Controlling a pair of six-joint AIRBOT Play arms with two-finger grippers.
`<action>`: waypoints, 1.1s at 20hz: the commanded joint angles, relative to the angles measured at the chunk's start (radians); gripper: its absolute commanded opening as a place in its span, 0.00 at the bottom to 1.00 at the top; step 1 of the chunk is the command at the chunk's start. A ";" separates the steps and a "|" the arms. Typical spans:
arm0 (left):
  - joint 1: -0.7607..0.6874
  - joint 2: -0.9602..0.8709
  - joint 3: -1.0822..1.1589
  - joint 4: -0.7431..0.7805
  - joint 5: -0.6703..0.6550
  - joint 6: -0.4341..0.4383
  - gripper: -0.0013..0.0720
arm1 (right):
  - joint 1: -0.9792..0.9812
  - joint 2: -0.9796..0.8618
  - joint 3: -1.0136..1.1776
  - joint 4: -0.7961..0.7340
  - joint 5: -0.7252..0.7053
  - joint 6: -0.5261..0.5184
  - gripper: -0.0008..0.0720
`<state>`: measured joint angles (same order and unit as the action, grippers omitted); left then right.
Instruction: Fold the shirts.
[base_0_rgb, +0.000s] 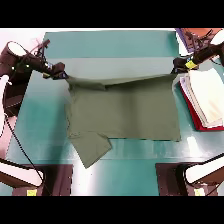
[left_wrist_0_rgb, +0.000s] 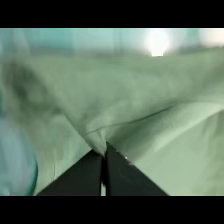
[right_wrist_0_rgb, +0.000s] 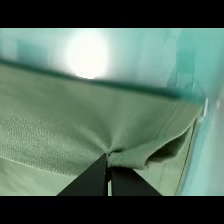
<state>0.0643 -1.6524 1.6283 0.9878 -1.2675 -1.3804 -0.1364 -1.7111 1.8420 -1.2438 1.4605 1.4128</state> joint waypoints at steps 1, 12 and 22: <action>0.000 -0.003 -0.094 0.001 -0.044 0.027 0.05 | 0.006 0.058 -0.166 -0.036 -0.053 -0.011 0.04; -0.021 0.201 -0.341 0.200 -0.035 -0.099 0.70 | -0.010 0.301 -0.390 -0.031 -0.035 -0.009 0.54; -0.035 0.800 -1.152 0.097 0.023 -0.164 0.70 | -0.009 0.674 -0.759 -0.031 -0.192 -0.008 0.54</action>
<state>0.0299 -0.9771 0.6495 1.1599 -1.2583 -1.5295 -0.1455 -1.1084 1.1454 -1.2751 1.3140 1.4040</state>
